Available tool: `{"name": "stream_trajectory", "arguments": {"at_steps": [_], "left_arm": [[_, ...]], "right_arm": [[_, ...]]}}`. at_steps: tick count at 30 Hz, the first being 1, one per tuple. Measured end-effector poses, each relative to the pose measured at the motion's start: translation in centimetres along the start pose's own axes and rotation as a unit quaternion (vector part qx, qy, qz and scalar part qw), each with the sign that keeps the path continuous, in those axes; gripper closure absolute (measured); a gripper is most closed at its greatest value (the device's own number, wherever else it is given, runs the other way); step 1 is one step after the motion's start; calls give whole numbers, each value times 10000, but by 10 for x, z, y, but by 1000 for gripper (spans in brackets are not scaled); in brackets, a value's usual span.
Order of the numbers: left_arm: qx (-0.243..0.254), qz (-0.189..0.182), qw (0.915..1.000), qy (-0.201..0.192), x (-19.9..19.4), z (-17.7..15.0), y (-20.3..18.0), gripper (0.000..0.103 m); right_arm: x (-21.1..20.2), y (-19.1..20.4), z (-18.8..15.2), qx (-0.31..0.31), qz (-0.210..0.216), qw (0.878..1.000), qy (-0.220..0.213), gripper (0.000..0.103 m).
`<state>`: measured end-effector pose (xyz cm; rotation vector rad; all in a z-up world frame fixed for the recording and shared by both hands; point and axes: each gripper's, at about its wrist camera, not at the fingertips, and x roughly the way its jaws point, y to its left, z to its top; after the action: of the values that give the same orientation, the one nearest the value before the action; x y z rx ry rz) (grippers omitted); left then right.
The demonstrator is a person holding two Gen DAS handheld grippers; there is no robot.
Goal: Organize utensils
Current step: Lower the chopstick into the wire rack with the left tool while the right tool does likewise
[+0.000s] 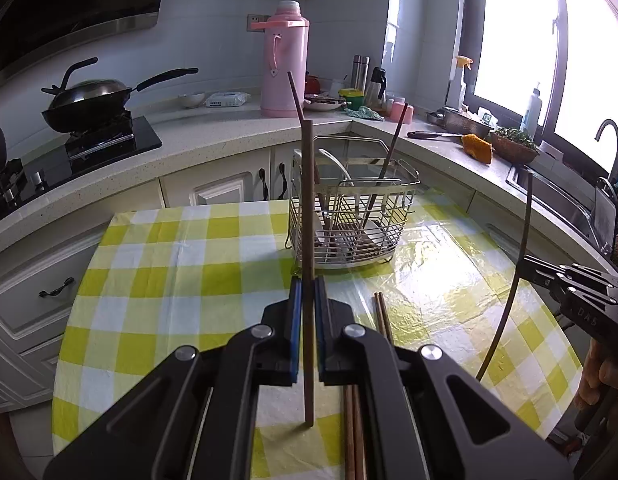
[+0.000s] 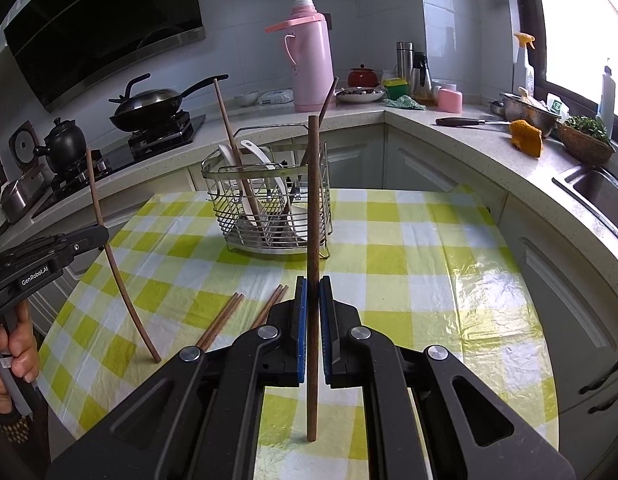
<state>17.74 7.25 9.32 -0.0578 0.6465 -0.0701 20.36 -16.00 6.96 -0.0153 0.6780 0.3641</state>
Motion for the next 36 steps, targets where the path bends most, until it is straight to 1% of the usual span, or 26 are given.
{"name": "stream_trajectory", "arguments": {"at_steps": [5, 9, 12, 15, 21, 26, 30, 36], "left_arm": [[-61, -123, 9999, 75, 6, 6, 4, 97], [-146, -321, 9993, 152, 13, 20, 9, 97], [-160, -275, 9994, 143, 18, 33, 11, 97], [-198, -318, 9993, 47, 17, 51, 11, 97], [-93, -375, 9990, -239, 9, 98, 3, 97], [-37, -441, 9979, -466, 3, 142, -3, 97], [-7, -400, 9971, -647, 0, 174, -8, 97], [-22, -316, 9963, -798, 4, 207, -12, 97]], "right_arm": [[3, 0, 4, -25, -18, 10000, 38, 95], [9, 0, 15, -95, -48, 9999, 96, 95], [11, -2, 27, -124, -110, 9998, 61, 95], [10, -5, 42, -96, -162, 9998, -27, 95], [9, -7, 85, -116, -202, 9994, -244, 95], [8, -3, 129, -173, -151, 9988, -422, 95], [7, 1, 162, -247, -170, 9979, -580, 95], [9, 4, 201, -307, -185, 9966, -742, 95]]}}
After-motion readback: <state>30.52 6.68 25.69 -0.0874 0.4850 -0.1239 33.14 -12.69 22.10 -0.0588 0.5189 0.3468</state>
